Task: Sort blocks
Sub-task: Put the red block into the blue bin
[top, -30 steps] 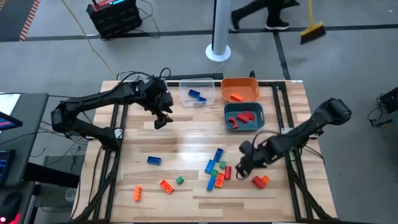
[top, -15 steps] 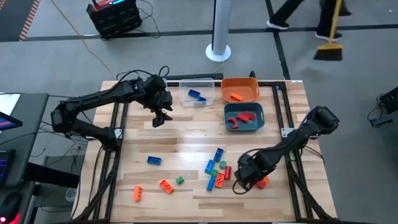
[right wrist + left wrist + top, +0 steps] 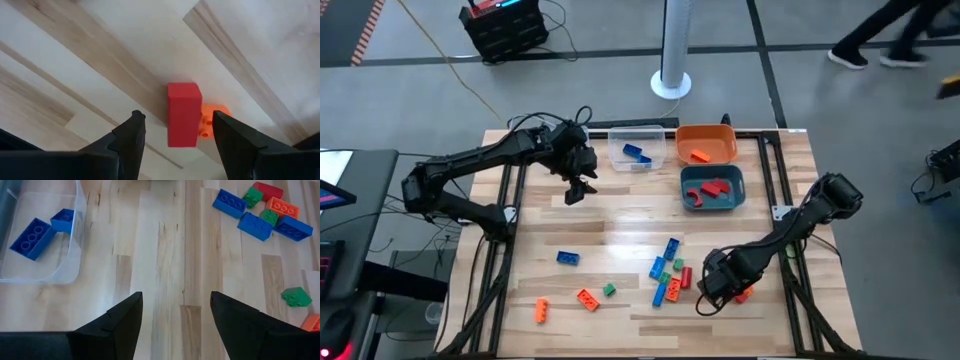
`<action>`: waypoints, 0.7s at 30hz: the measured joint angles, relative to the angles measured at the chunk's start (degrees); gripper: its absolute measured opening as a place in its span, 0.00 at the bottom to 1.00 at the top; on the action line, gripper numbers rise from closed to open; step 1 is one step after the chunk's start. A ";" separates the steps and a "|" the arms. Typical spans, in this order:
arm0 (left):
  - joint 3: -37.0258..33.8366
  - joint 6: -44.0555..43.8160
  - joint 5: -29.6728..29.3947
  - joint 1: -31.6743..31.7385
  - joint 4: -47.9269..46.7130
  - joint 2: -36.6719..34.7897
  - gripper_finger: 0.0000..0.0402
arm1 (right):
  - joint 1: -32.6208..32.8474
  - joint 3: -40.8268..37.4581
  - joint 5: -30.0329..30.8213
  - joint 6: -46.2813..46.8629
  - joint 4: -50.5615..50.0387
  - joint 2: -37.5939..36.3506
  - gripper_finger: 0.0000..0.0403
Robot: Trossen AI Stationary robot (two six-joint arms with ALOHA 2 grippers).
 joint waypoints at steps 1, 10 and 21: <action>0.00 0.17 0.00 0.00 0.01 0.00 0.57 | 0.35 -0.02 0.00 0.04 -0.04 0.00 0.58; 0.00 0.63 -0.02 0.00 0.02 -0.02 0.57 | 2.70 -3.59 0.22 3.02 5.04 0.00 0.59; 0.00 0.04 -0.07 0.00 -0.05 -0.02 0.57 | 2.68 -8.55 0.17 3.01 9.01 0.42 0.58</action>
